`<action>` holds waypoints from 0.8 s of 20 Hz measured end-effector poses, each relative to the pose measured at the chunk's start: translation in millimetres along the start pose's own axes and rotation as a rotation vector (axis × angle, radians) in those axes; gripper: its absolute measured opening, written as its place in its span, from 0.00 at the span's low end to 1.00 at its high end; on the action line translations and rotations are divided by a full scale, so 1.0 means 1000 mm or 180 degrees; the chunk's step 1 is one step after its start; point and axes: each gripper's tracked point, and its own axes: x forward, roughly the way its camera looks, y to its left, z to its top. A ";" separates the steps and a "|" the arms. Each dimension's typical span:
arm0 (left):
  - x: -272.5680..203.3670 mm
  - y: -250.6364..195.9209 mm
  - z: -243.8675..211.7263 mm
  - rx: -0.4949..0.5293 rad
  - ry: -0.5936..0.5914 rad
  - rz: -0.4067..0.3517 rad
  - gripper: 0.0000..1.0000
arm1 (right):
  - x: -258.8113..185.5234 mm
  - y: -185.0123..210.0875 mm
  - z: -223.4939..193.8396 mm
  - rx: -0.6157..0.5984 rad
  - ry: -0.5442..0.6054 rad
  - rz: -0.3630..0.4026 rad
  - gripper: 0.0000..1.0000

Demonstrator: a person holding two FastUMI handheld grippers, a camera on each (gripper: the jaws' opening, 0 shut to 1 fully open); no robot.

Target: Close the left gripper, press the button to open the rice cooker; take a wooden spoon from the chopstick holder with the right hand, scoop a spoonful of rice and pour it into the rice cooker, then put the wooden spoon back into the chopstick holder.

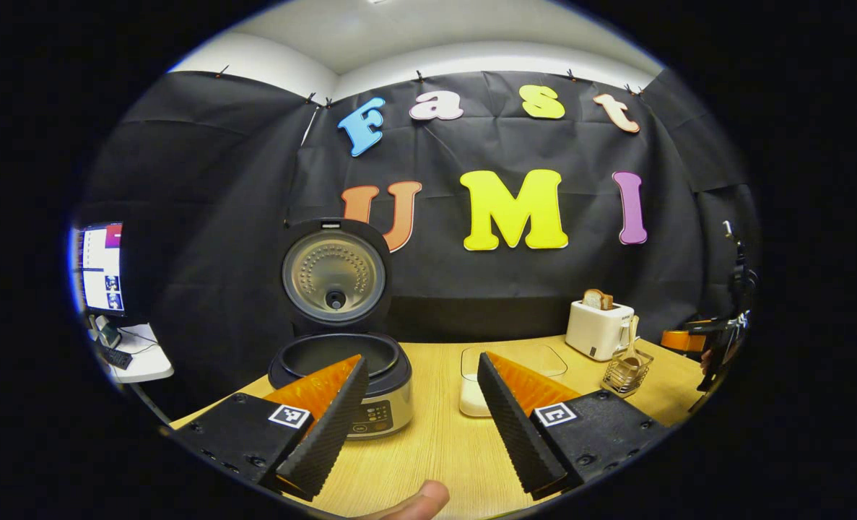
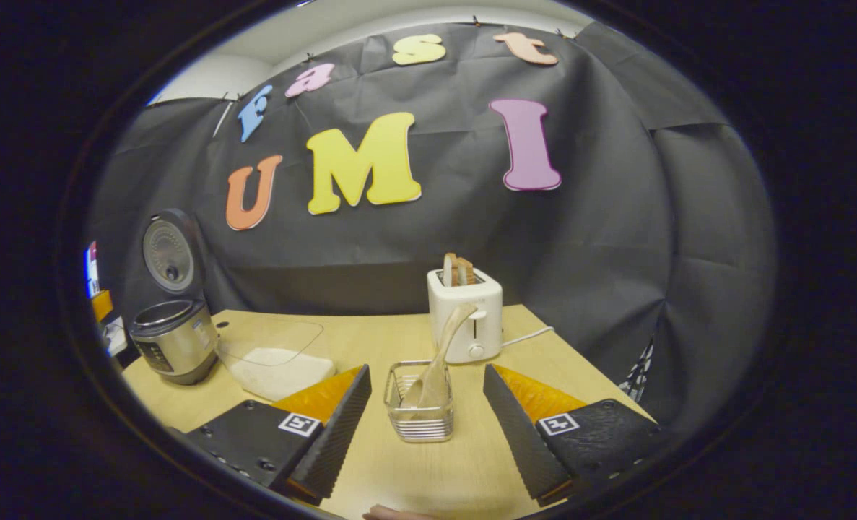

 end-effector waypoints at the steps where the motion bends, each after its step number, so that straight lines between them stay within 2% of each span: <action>1: 0.004 -0.001 -0.003 0.0029 -0.0003 0.0008 0.96 | 0.014 -0.001 -0.001 0.0000 0.0065 0.0002 0.93; 3: 0.012 0.000 -0.008 0.0080 -0.0013 0.0056 0.96 | 0.042 -0.004 -0.004 -0.0028 0.0199 0.0002 0.96; 4: 0.016 -0.001 -0.010 0.0103 -0.0029 0.0056 0.97 | 0.056 -0.006 -0.004 -0.0021 0.0266 0.0010 0.94; 5: 0.020 -0.004 -0.010 0.0111 -0.0051 0.0022 0.96 | 0.069 -0.008 -0.004 0.0001 0.0332 0.0018 0.96; 7: 0.028 -0.013 -0.012 0.0121 -0.0091 -0.0077 0.97 | 0.093 -0.009 -0.005 0.0086 0.0471 0.0034 0.94; 10: 0.037 -0.013 -0.020 0.0123 -0.0059 -0.0115 0.96 | 0.121 -0.012 -0.009 0.0194 0.0671 0.0050 0.96; 16: 0.045 -0.017 -0.038 0.0214 0.0042 -0.0237 0.97 | 0.159 -0.019 0.002 0.0157 0.0773 -0.0021 0.96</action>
